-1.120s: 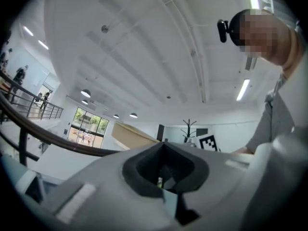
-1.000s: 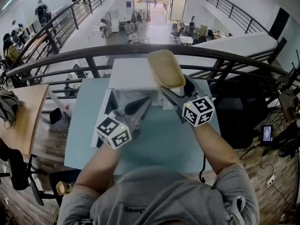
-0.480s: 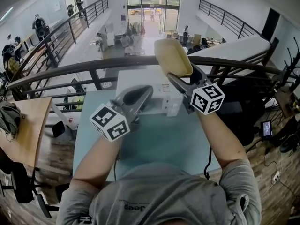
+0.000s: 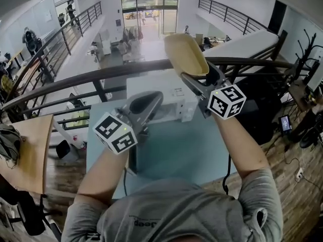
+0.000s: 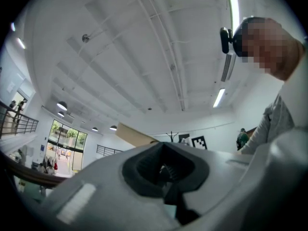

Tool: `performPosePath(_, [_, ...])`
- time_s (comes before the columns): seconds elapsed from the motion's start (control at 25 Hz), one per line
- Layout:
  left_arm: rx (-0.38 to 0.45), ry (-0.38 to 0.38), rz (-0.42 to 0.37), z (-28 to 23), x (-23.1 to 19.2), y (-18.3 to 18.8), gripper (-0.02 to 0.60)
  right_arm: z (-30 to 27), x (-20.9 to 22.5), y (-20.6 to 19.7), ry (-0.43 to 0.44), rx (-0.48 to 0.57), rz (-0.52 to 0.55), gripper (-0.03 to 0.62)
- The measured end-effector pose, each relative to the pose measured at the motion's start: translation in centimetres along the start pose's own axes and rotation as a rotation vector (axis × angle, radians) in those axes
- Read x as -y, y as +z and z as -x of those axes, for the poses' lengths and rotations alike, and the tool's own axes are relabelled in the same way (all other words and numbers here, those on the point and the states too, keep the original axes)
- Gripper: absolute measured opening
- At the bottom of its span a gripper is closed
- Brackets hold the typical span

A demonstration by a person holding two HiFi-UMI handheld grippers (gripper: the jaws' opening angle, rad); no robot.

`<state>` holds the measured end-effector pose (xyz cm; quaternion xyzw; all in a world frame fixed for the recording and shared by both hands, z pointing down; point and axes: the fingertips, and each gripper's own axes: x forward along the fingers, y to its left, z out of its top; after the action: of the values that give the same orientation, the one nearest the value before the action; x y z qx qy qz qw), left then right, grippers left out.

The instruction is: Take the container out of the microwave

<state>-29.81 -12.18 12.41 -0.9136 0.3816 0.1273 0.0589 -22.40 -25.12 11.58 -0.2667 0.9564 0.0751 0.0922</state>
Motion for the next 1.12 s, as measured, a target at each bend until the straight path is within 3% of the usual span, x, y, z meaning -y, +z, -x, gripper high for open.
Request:
performPosePath(0.28, [-0.005,-0.028,0.012,-0.1,1.7,-0.5,0.029,2.0,-0.6,-0.2,-0.01,-0.01,0.012,0.437])
performPosePath(0.72, [0.007,0.066,-0.036,-7.1,9.3,-1.9,0.029,10.9,5.4,1.7,0.065,0.014,0.014,0.437])
performPosePath(1.12, [-0.028,0.151,0.025,-16.3,15.3,-10.7,0.029,21.1,12.8,-1.5,0.112,-0.038,0.019,0.437])
